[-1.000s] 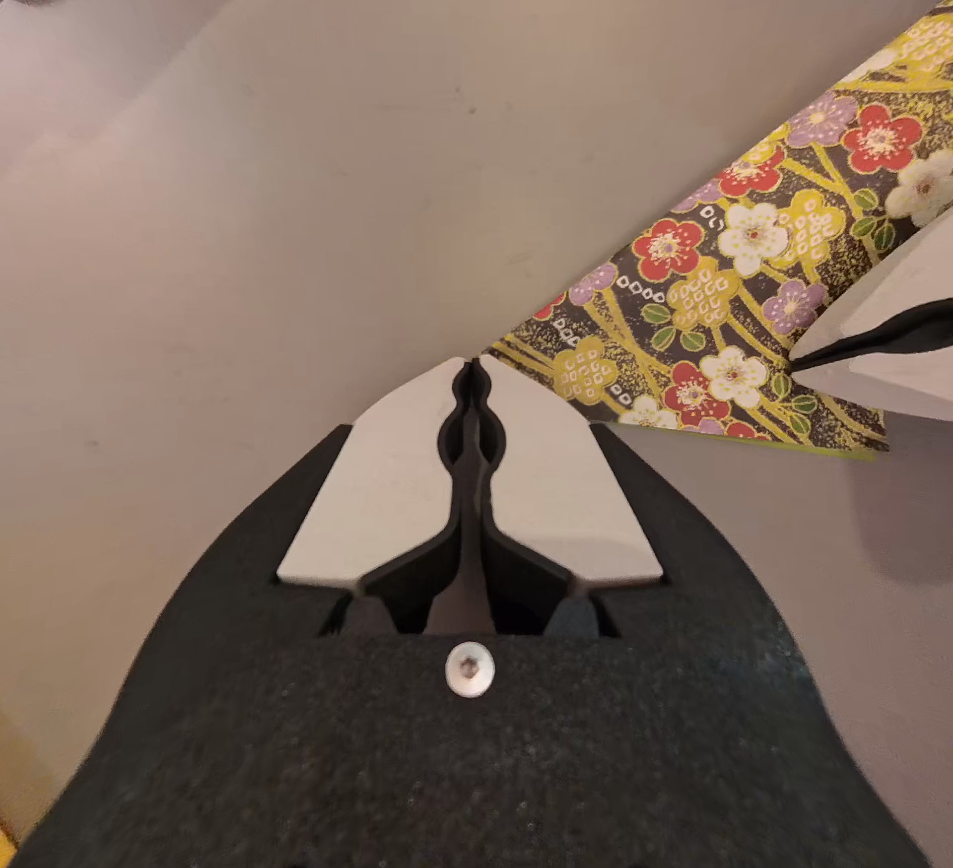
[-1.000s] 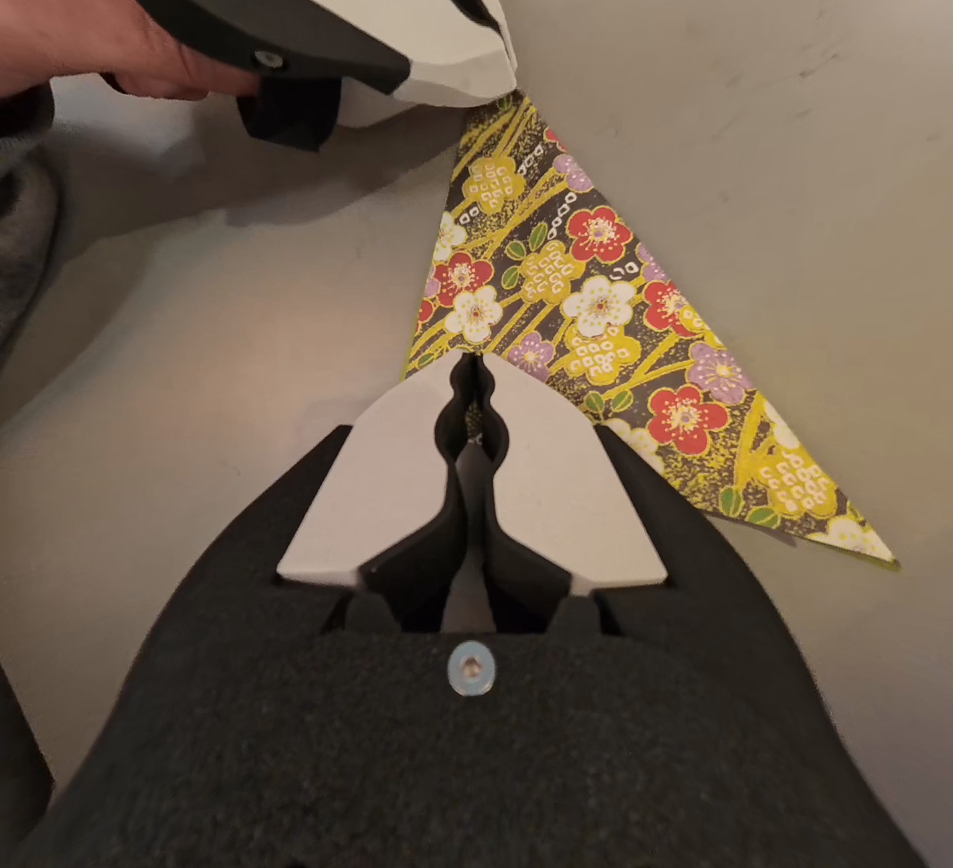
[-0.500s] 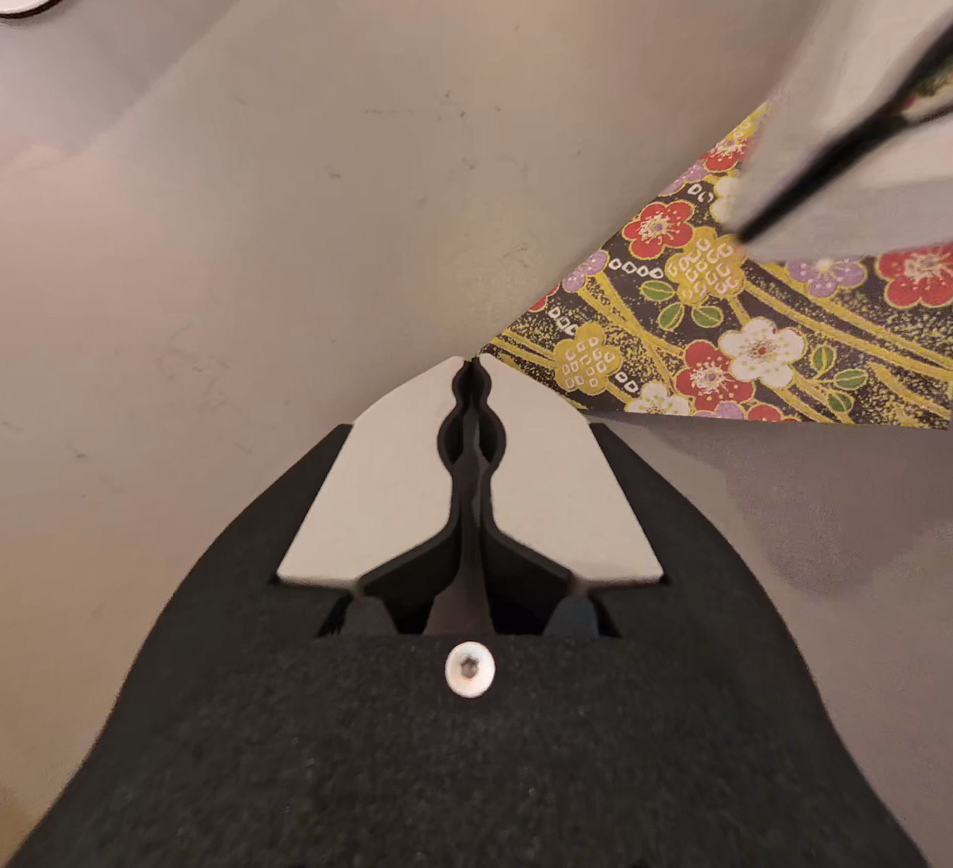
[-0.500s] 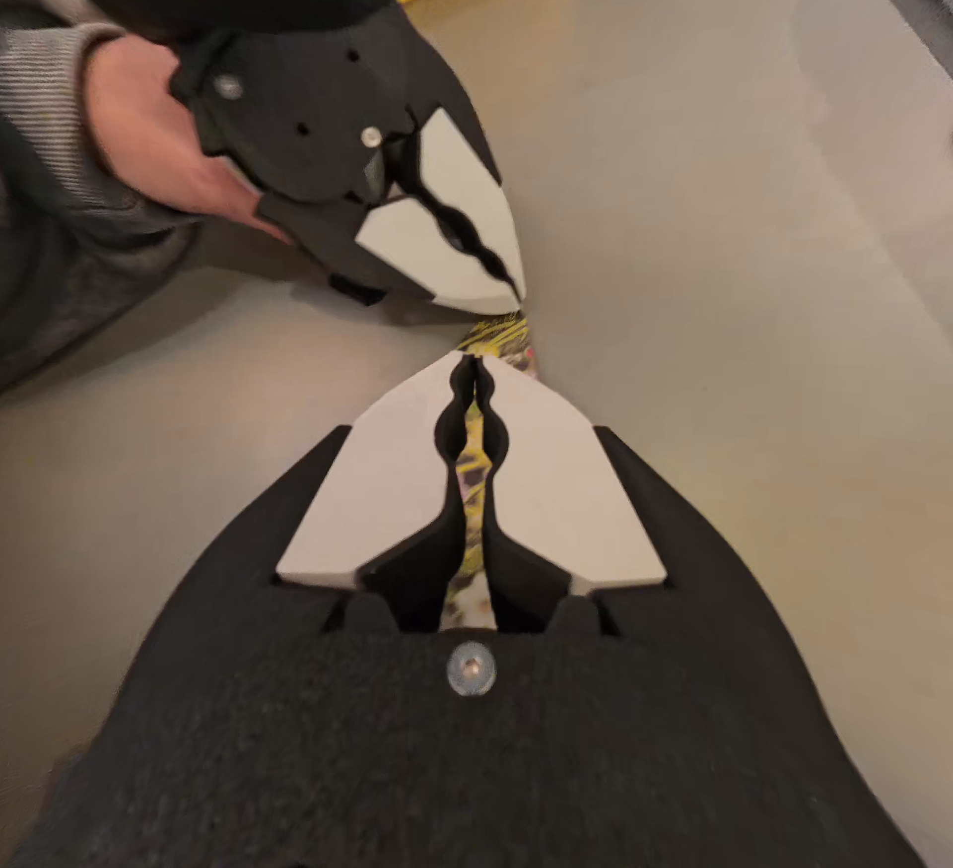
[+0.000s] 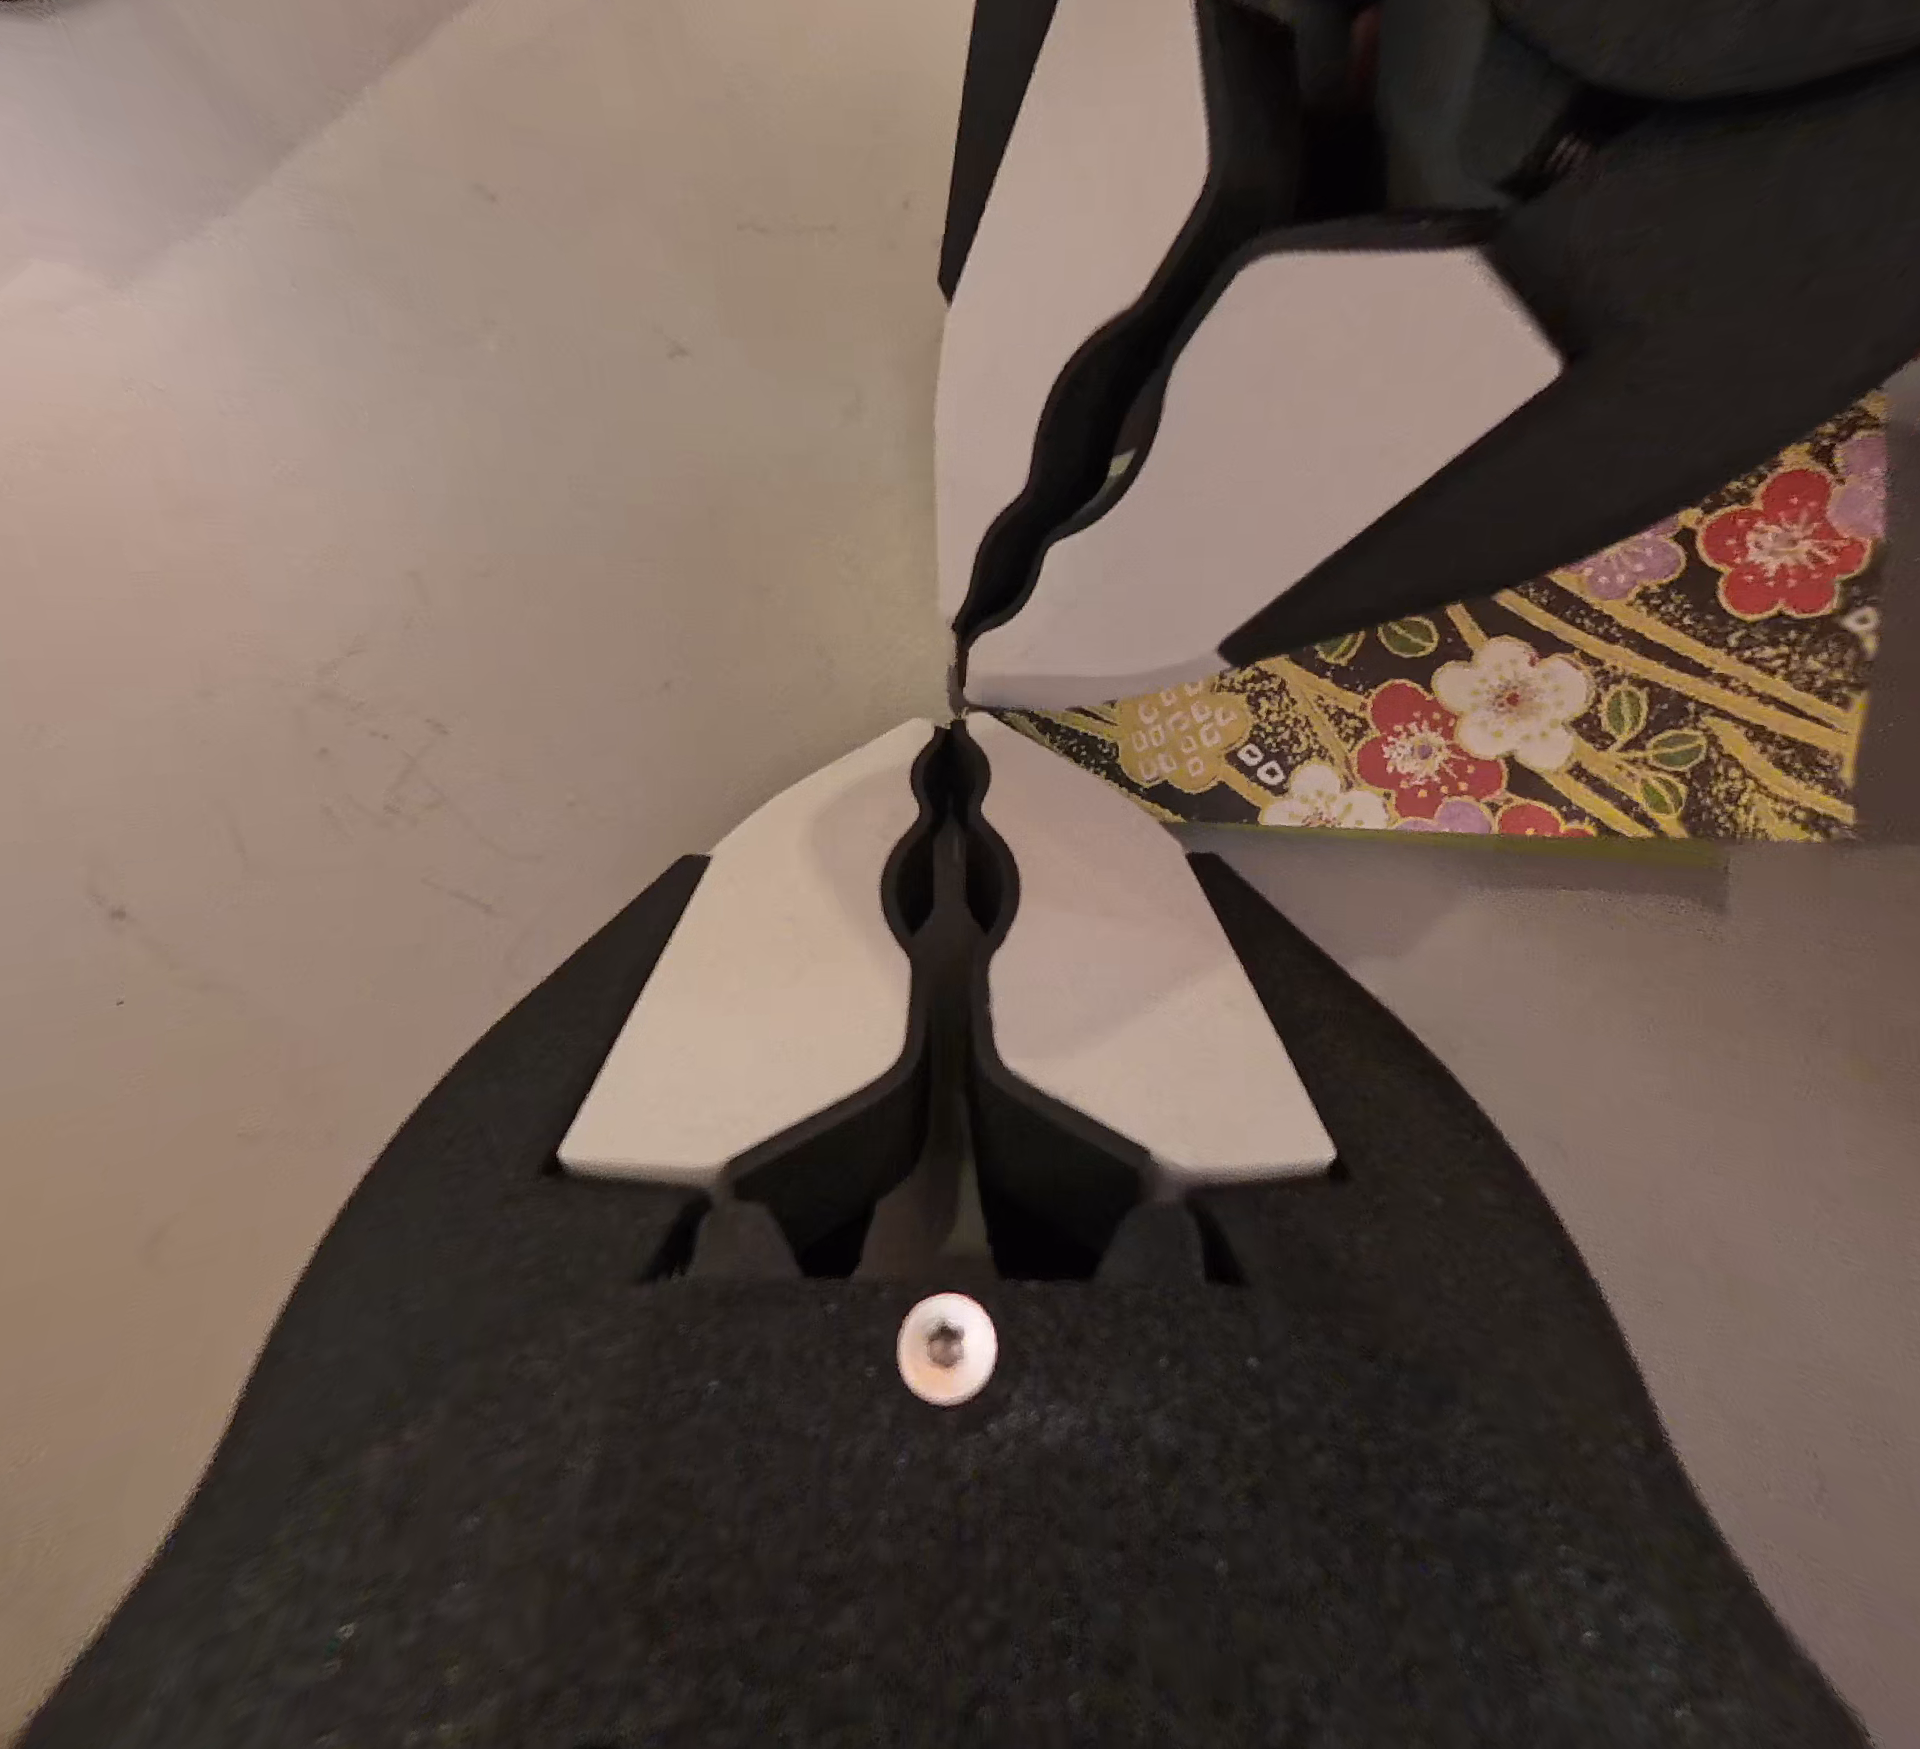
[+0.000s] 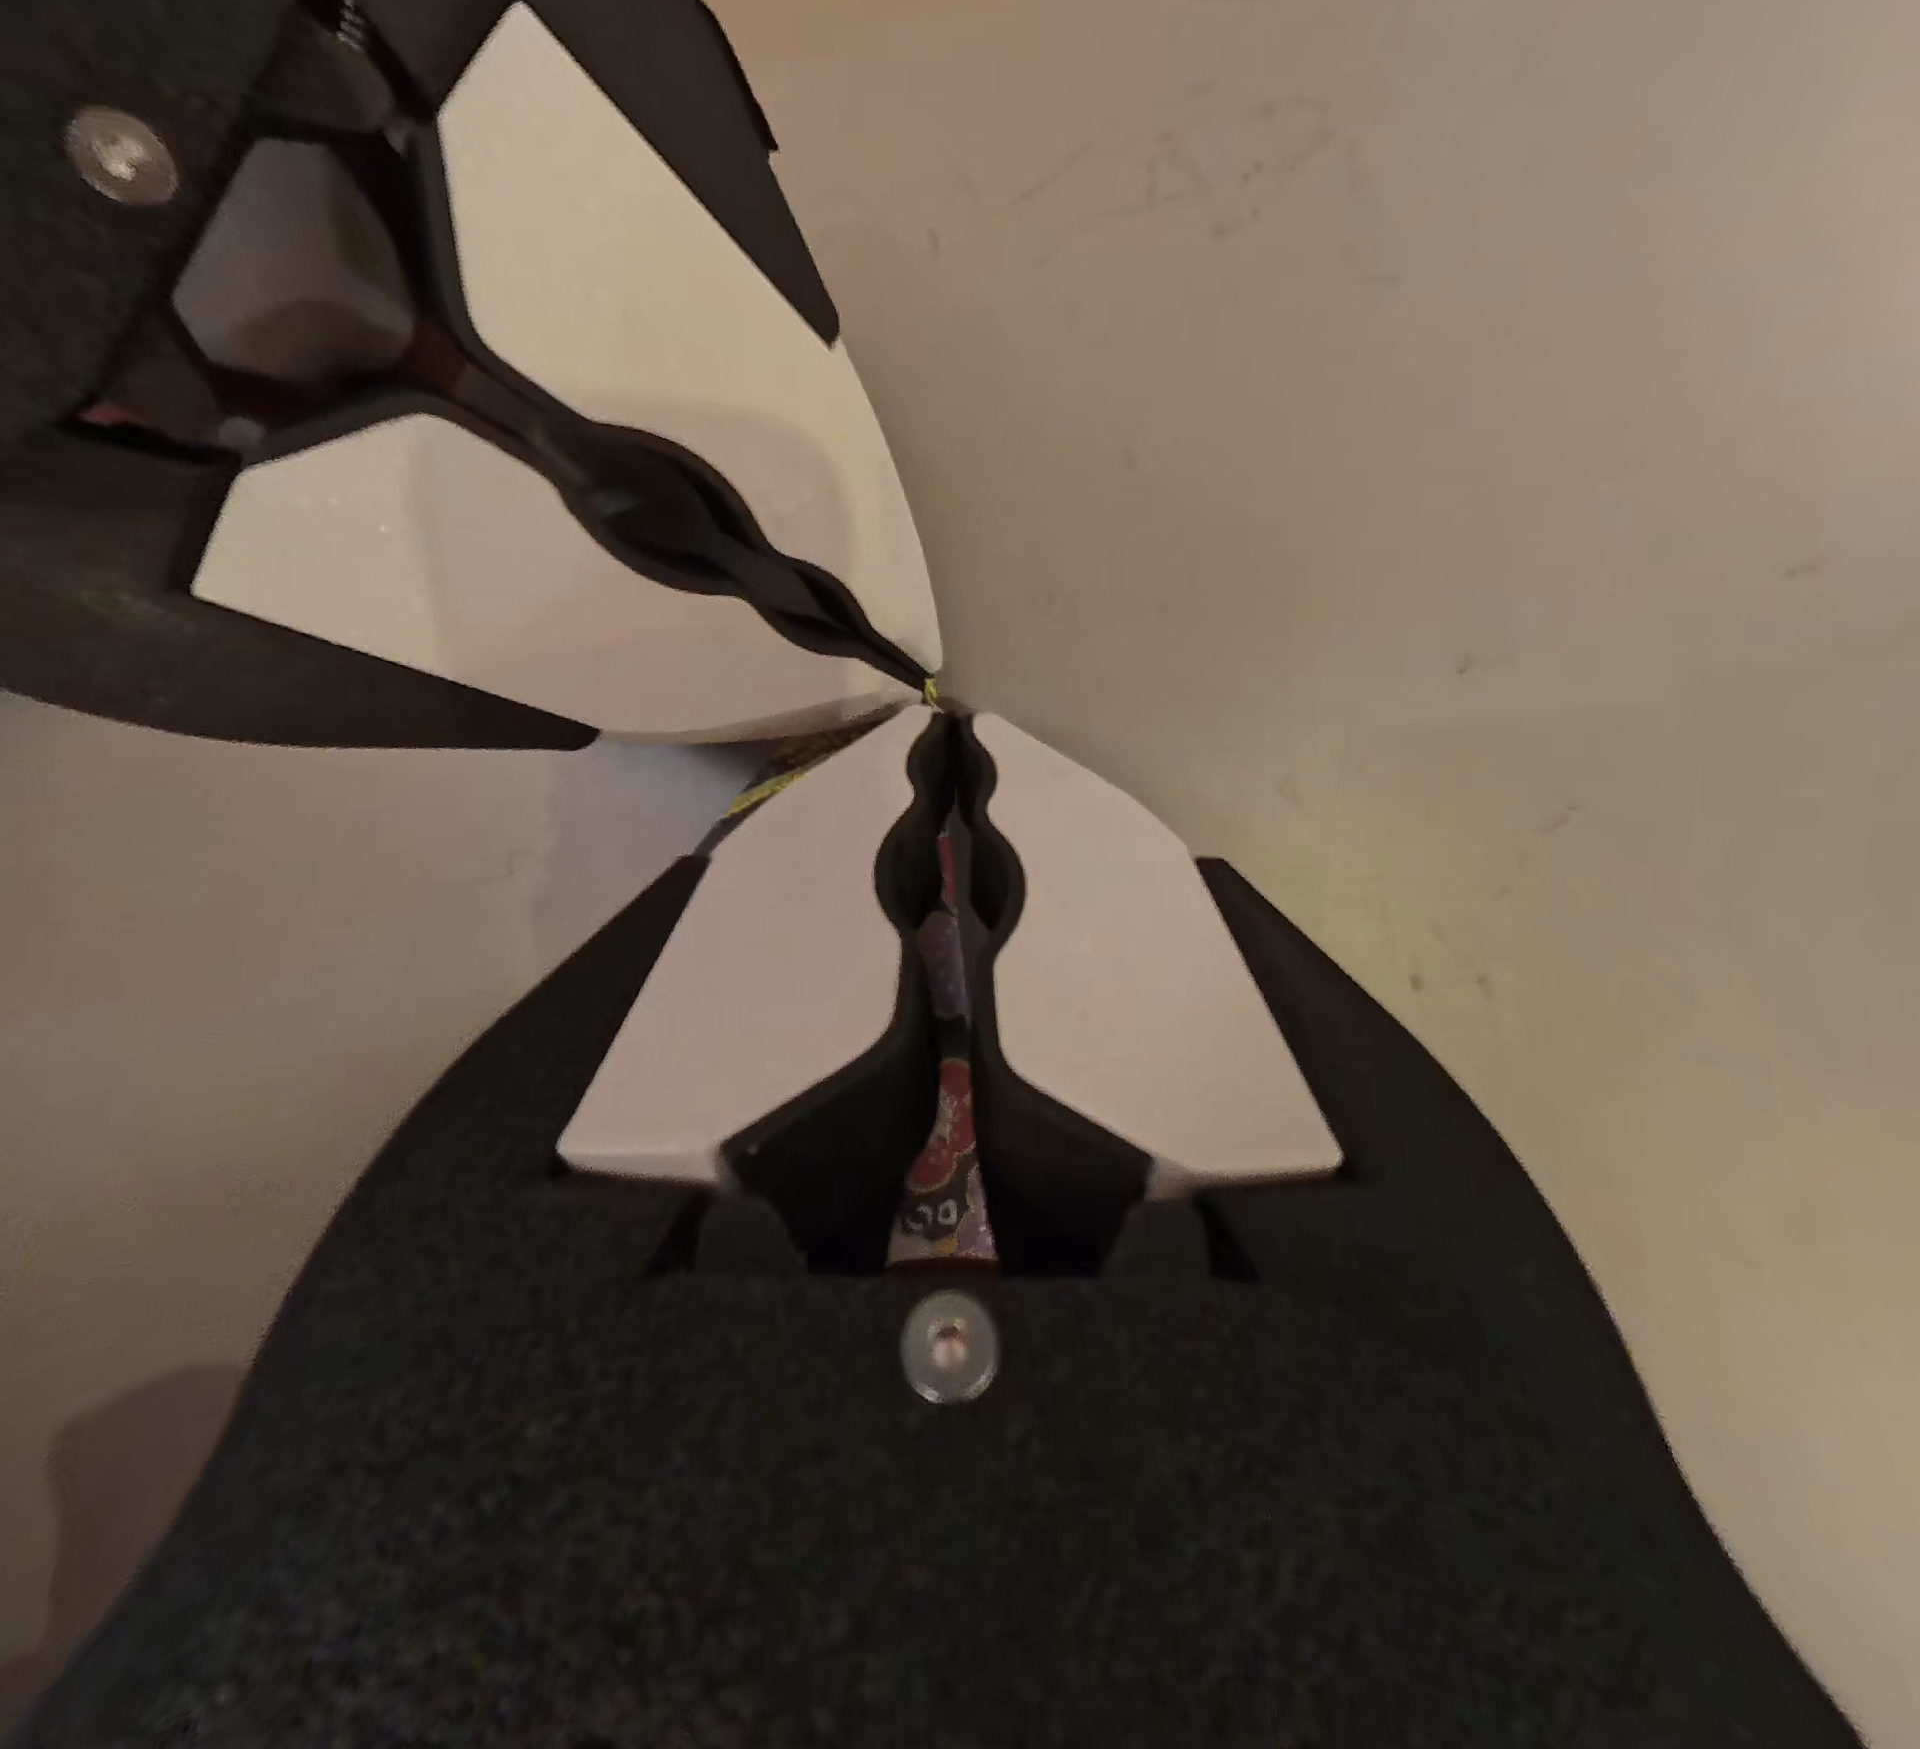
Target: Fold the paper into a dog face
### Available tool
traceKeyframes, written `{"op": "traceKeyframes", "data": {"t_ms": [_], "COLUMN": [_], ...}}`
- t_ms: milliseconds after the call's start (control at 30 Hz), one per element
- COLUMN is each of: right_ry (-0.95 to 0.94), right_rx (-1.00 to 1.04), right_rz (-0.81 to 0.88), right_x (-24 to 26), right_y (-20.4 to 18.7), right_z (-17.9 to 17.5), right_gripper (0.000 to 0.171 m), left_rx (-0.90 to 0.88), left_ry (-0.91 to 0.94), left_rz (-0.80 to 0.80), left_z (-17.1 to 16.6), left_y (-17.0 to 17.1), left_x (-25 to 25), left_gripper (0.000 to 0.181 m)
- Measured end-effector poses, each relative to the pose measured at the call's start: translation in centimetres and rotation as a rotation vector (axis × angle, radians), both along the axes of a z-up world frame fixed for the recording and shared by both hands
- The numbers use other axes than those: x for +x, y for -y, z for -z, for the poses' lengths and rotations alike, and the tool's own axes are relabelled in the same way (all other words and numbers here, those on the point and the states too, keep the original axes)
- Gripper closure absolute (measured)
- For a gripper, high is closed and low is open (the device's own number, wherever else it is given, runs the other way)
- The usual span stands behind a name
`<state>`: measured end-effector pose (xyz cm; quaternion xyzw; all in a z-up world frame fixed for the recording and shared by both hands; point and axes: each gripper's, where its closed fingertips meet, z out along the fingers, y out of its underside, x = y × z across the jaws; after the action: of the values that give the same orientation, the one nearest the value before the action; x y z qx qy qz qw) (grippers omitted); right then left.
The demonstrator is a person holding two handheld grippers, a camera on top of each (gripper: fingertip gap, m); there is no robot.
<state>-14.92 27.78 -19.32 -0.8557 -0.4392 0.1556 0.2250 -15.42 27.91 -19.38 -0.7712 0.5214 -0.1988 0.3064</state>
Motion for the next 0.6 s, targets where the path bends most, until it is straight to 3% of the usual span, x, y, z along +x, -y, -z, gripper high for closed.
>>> {"op": "traceKeyframes", "data": {"t_ms": [600], "right_ry": [0.009], "right_rx": [0.099], "right_rz": [-0.02], "right_x": [-0.02], "right_y": [-0.11], "right_z": [0.19], "right_gripper": [0.171], "left_rx": [0.012], "left_ry": [-0.012], "left_rz": [0.007], "left_z": [-0.02], "left_y": [-0.17], "left_x": [0.04], "left_gripper": [0.181]}}
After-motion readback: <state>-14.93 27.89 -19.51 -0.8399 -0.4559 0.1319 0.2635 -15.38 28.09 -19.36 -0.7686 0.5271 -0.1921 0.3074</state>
